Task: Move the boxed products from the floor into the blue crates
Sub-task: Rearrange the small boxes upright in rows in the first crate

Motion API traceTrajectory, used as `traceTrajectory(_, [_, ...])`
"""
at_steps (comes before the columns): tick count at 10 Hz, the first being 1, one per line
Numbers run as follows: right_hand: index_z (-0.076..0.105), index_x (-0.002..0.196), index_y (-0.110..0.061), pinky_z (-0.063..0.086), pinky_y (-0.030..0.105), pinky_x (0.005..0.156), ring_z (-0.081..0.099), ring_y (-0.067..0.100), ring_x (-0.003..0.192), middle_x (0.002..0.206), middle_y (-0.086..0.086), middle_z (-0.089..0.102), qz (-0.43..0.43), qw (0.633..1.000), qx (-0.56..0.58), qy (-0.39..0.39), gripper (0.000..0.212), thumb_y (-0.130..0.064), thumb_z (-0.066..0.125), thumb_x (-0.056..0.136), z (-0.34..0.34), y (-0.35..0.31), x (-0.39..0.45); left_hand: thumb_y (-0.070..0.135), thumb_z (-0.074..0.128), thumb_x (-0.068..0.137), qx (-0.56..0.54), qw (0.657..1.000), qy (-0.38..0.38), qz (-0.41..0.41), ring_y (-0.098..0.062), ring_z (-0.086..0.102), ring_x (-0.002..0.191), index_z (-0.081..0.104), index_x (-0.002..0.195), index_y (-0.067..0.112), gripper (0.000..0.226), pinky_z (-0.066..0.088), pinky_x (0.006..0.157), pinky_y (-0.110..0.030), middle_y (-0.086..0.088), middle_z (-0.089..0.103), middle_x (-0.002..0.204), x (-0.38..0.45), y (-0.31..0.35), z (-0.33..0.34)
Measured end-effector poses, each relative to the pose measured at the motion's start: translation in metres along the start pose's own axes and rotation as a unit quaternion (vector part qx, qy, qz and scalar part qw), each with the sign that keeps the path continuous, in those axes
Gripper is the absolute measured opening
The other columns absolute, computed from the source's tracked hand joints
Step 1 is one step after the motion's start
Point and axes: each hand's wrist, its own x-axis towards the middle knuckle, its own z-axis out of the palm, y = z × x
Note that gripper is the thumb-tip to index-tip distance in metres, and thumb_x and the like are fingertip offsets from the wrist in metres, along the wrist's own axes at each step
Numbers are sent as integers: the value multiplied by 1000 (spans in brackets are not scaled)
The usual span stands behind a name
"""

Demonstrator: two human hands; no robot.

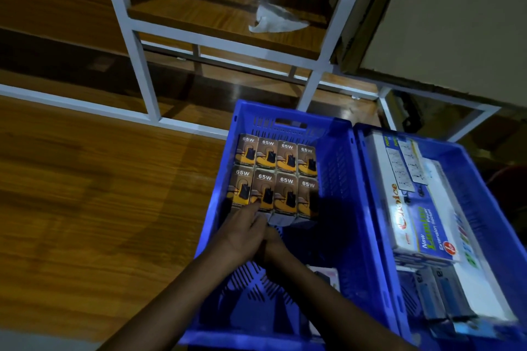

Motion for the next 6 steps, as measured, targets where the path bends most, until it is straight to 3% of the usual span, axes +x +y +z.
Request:
traceTrajectory(1, [54, 134, 7, 51, 23, 80, 57, 5, 83, 98, -1, 62, 0, 996, -91, -24, 31, 1, 45, 105, -14, -1, 4, 34, 44, 107, 24, 1000, -14, 3, -18, 45, 143, 35, 159, 19, 54, 38, 115, -30, -6, 45, 158, 0, -2, 0])
traceTrajectory(2, [67, 108, 13, 44, 21, 61, 64, 22, 75, 96, 22, 71, 67, 995, -57, -45, 23, -5, 54, 100, -33, -6, 8, 35, 45, 106, 22, 1000, -21, 3, -19, 45, 144, 35, 159, 20, 56, 40, 115, -34, -6, 45, 158, 1, -3, 0])
traceTrajectory(3, [74, 101, 4, 54, 32, 67, 70, 26, 79, 100, 24, 75, 45, 996, -54, -51, 24, -17, 65, 95, -62, -3, -5, 37, 48, 105, 30, 999, -15, 9, -21, 45, 144, 41, 156, 21, 54, 41, 115, -35, -5, 48, 156, 3, -1, -1])
traceTrajectory(4, [72, 121, -19, 61, 32, 86, 73, 11, 98, 112, -3, 77, -43, 993, -106, 11, 31, -35, 71, 94, -94, 1, -32, 30, 55, 102, 36, 998, -28, 40, -11, 58, 123, 56, 145, 22, 43, 46, 96, -23, 7, 64, 129, -2, 3, -2])
traceTrajectory(5, [61, 141, -18, 51, 18, 94, 63, 1, 116, 132, -16, 62, -131, 962, -176, 164, 51, -30, 74, 93, -124, 12, -54, 27, 60, 98, 58, 994, -63, 68, 1, 59, 113, 62, 138, 25, 41, 50, 97, -22, 18, 65, 123, -3, 0, 2])
traceTrajectory(6, [65, 138, -22, 52, 18, 96, 65, -2, 117, 131, -13, 69, -191, 944, -137, 232, 47, -24, 74, 92, -131, 27, -64, 37, 66, 95, 105, 982, -146, 54, -4, 58, 124, 53, 147, 23, 55, 47, 104, -24, 15, 61, 136, -8, 0, 8])
